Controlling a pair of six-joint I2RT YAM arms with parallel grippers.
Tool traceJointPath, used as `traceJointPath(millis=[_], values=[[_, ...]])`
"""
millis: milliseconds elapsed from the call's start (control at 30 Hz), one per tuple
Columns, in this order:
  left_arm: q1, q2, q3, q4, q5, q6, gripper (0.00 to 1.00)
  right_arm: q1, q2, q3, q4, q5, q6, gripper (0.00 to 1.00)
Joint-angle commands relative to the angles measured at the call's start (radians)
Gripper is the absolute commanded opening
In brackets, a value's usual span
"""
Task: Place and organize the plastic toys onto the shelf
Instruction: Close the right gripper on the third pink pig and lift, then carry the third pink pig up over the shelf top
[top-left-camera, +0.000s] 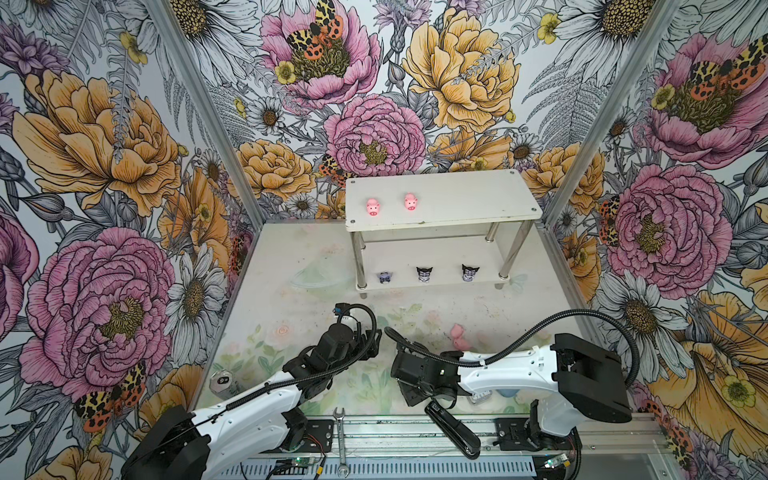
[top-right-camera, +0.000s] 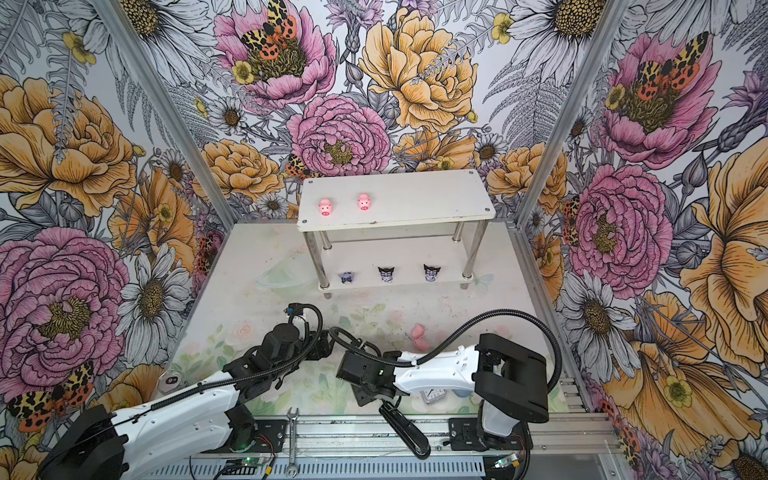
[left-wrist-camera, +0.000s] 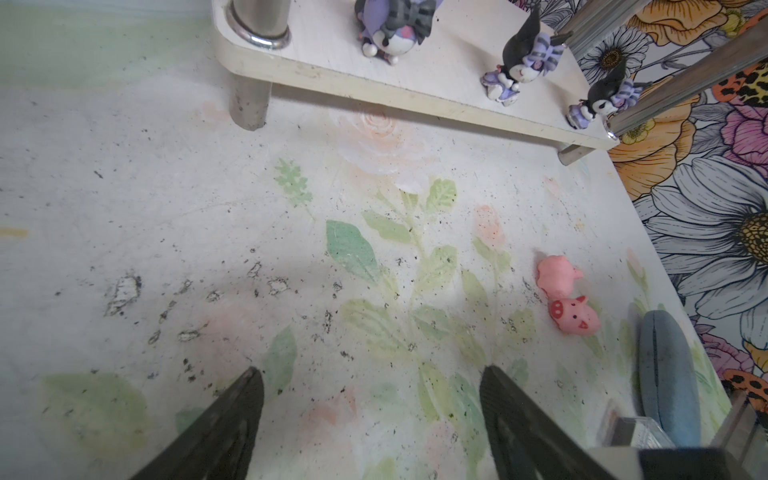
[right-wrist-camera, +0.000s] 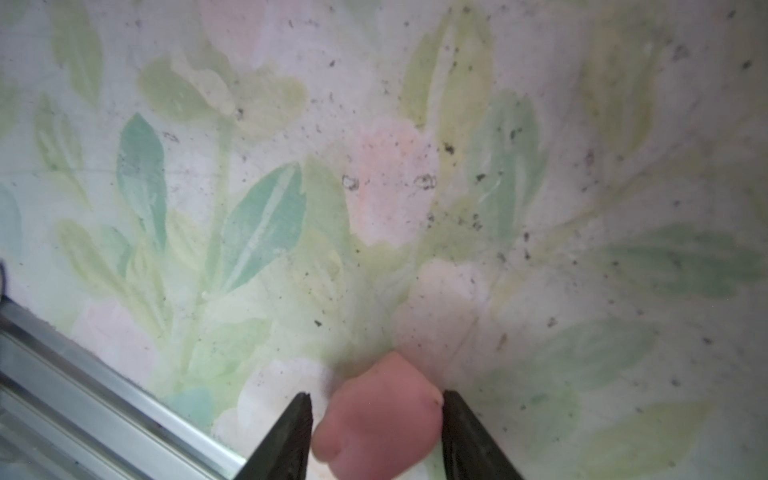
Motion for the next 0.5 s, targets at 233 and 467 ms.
traceJointPath(millis=[233,467], values=[[0.014,-0.001,-0.014,0.01,0.026,0.001,0.84,-0.095,-0.087,0.0,-0.026,0.046,-0.083,0.27],[0.024,-0.032,-0.015,-0.012,0.021,0.011,0.84,-0.284,-0.239,0.237,-0.362,0.115,-0.365,0.25]])
